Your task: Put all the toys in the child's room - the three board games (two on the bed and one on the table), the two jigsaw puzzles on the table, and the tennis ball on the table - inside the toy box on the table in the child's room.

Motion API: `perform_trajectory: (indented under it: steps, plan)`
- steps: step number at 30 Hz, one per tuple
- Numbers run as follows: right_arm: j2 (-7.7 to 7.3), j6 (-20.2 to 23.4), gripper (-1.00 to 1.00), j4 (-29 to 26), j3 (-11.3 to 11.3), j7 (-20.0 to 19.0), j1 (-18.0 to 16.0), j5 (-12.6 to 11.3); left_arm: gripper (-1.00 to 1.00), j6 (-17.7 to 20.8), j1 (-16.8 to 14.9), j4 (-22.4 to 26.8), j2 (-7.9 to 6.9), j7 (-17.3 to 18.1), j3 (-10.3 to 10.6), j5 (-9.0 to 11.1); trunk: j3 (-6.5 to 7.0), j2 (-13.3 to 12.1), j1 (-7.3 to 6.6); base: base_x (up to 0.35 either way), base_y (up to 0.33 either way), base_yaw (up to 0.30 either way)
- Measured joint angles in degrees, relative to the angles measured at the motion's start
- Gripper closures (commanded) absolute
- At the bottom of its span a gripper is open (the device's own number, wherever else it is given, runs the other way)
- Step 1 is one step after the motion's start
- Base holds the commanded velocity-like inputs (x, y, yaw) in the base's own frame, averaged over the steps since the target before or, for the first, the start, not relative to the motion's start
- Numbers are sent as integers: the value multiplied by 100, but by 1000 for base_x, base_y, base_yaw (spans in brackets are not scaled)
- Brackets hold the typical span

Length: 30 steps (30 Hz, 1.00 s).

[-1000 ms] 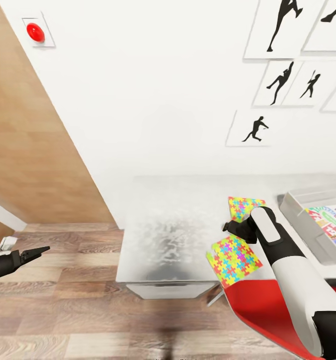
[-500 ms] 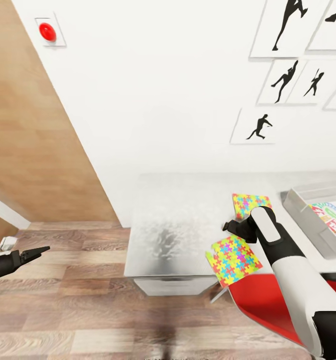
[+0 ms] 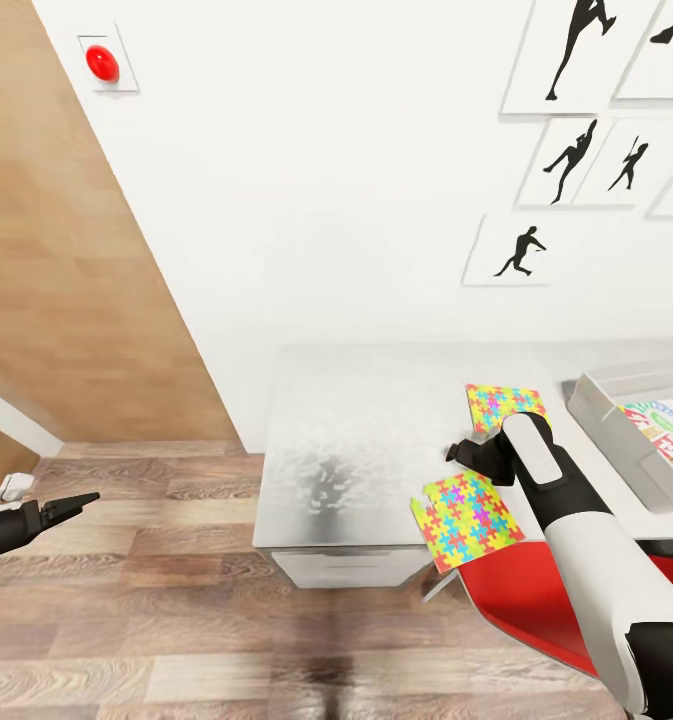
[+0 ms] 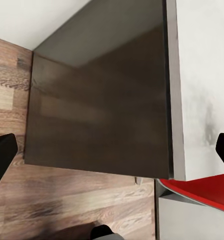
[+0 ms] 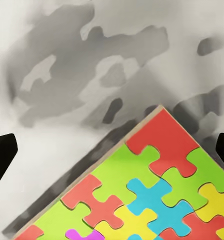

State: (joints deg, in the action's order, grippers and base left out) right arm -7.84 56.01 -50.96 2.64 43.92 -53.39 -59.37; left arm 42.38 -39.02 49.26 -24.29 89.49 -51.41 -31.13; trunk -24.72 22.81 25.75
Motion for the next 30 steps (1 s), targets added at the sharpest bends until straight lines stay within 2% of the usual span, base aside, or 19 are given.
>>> perform_trajectory:
  steps: [8, 22, 28, 30]
  plan:
    - [-7, -16, -100, -274, -32, 23, -4, -5, -100, 0, -1, 0, 1, 0, 5, 0, 22, 0, 0, 0, 0, -49]
    - [-18, 73, -100, -1435, -100, 26, 8, -28, -100, 0, 2, 0, 1, -1, 3, 0, 132, 0, -1, 0, 0, -155]
    - [-16, 273, -100, -1960, -359, 23, 71, -62, -100, 0, 6, 0, -6, 0, -1, 0, 181, 0, -1, 0, 0, -170]
    - [-16, 324, -100, -2197, -528, 22, 129, -105, -100, 0, 6, 0, -7, 0, -1, 0, 198, 0, -1, 0, 0, -170]
